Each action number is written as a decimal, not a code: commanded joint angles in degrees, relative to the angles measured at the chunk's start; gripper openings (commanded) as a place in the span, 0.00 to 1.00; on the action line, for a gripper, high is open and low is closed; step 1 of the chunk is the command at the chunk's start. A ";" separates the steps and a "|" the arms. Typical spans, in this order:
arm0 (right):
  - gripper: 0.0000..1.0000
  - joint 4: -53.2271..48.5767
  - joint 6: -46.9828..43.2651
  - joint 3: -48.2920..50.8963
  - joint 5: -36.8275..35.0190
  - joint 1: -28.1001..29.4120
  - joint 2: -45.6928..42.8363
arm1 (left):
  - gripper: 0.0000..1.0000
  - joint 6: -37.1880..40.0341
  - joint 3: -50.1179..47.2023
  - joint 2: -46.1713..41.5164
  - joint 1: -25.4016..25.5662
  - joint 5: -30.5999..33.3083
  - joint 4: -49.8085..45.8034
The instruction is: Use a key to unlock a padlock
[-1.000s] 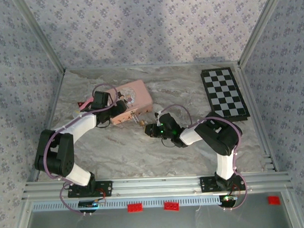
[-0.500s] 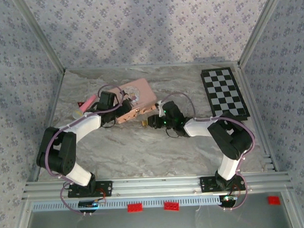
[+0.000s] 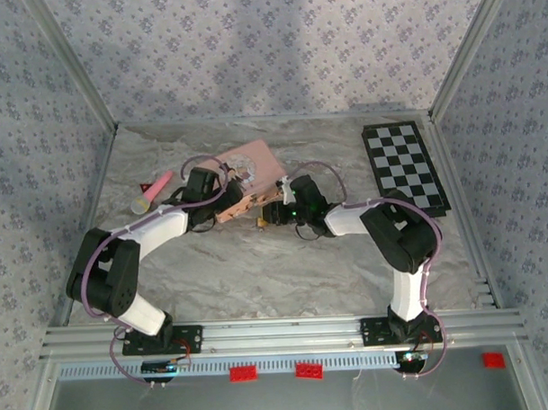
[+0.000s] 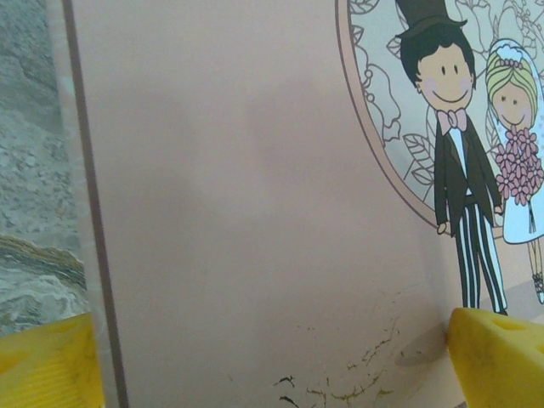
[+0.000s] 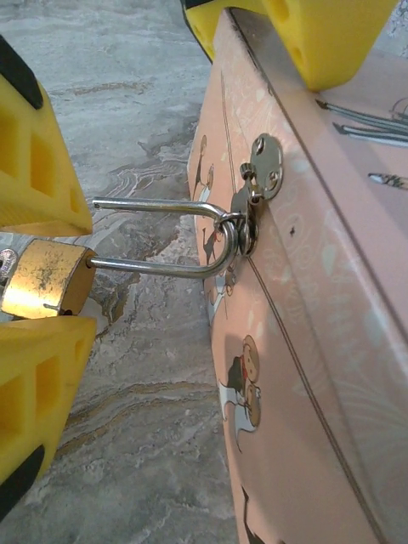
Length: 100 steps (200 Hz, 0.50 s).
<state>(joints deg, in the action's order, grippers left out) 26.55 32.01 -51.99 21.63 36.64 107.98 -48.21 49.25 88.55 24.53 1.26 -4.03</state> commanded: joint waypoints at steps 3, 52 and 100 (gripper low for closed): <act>0.31 5.41 3.51 -0.87 2.48 -0.69 1.99 | 0.97 -2.21 -1.66 0.00 2.07 -2.33 -2.55; 0.31 8.10 5.66 -0.76 2.70 -1.23 4.05 | 0.97 -2.58 -1.62 -0.31 2.74 -1.96 -2.65; 0.30 13.38 8.44 -0.28 4.44 -1.84 6.19 | 0.97 -3.11 -1.71 -0.23 3.20 -1.96 -2.49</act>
<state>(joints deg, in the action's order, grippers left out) 35.20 37.89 -52.01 23.90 35.20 112.05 -50.68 49.10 88.55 26.24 1.39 -3.95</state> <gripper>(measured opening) 0.306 0.971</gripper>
